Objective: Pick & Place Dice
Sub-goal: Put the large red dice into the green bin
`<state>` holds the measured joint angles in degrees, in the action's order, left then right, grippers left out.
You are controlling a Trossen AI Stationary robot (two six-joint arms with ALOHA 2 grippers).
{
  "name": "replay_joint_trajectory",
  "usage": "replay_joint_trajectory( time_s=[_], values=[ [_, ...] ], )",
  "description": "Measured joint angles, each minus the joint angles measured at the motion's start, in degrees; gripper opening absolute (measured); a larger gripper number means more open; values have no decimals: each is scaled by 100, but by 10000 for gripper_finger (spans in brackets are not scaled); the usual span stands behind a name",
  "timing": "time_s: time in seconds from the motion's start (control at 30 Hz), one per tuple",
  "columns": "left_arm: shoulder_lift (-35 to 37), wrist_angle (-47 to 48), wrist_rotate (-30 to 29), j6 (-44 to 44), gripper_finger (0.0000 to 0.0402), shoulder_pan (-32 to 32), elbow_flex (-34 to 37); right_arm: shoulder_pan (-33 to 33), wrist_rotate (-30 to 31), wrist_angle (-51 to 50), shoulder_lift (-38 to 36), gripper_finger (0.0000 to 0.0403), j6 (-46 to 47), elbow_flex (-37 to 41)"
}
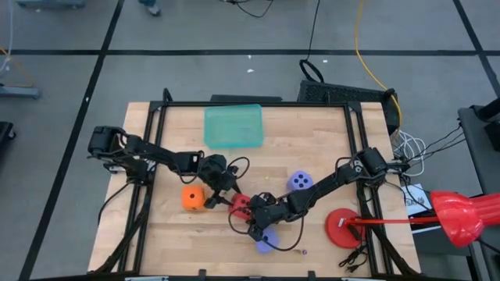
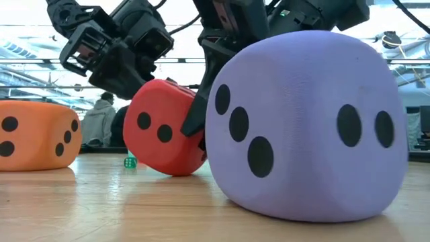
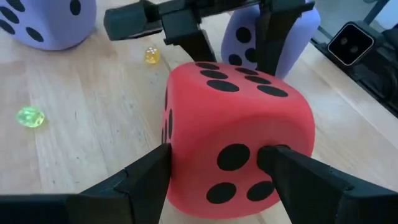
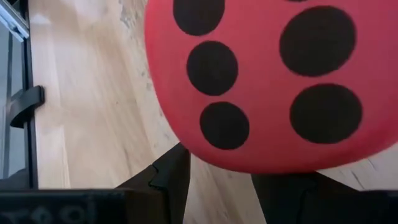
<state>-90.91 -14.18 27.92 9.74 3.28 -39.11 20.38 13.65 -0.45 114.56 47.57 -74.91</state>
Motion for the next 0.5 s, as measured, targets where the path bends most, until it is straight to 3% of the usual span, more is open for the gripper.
replay_joint_trajectory(
  time_s=[0.5],
  values=[
    [70, 807, -72, 21, 266, 14, -181, 42, 433, -626, -660, 153, -205, -3]
  ],
)
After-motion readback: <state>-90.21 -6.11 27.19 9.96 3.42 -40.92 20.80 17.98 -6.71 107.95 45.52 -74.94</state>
